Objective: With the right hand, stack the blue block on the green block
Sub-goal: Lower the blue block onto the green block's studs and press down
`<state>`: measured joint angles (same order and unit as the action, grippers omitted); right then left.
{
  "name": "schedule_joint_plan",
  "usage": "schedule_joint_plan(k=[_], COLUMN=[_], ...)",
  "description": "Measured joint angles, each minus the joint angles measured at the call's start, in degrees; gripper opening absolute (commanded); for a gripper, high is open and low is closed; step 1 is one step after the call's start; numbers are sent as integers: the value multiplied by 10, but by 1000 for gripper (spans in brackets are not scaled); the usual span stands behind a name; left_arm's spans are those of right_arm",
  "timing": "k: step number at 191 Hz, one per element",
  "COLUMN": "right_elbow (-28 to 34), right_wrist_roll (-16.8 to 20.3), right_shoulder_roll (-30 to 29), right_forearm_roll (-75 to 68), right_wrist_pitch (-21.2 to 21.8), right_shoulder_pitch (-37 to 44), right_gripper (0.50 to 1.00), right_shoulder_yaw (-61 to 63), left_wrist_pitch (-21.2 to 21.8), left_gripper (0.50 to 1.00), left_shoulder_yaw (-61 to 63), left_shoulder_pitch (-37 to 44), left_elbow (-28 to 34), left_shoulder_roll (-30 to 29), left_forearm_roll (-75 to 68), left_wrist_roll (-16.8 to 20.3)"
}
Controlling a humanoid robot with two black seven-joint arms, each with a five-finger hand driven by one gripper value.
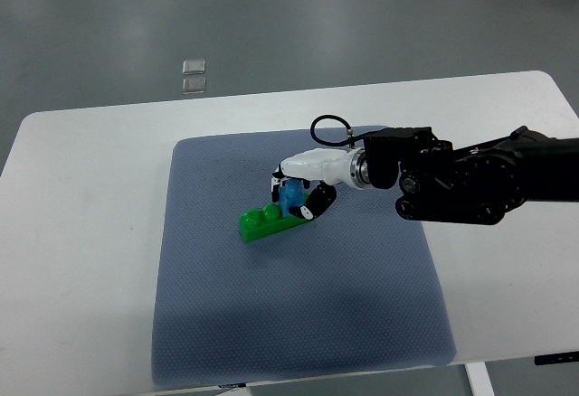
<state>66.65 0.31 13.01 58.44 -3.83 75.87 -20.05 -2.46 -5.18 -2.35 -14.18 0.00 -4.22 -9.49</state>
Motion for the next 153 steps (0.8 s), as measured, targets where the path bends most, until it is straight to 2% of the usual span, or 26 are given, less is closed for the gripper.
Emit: schedule_joint_plan(k=[153], right_elbow=[-6], right_wrist_roll=[-10], right_shoulder_roll=[-7], right_forearm_roll=[0], right_wrist_pitch=[-34], right_shoulder_pitch=[-17], right_gripper=[590], right_shoulder_yaw=[9], left_wrist_pitch=[0], left_gripper=[1000], left_shoulder_yaw=[0], left_shoulder_pitch=[0], left_elbow=[-2], left_shoulder_roll=[0], left_forearm_roll=[0], left_wrist_roll=[0])
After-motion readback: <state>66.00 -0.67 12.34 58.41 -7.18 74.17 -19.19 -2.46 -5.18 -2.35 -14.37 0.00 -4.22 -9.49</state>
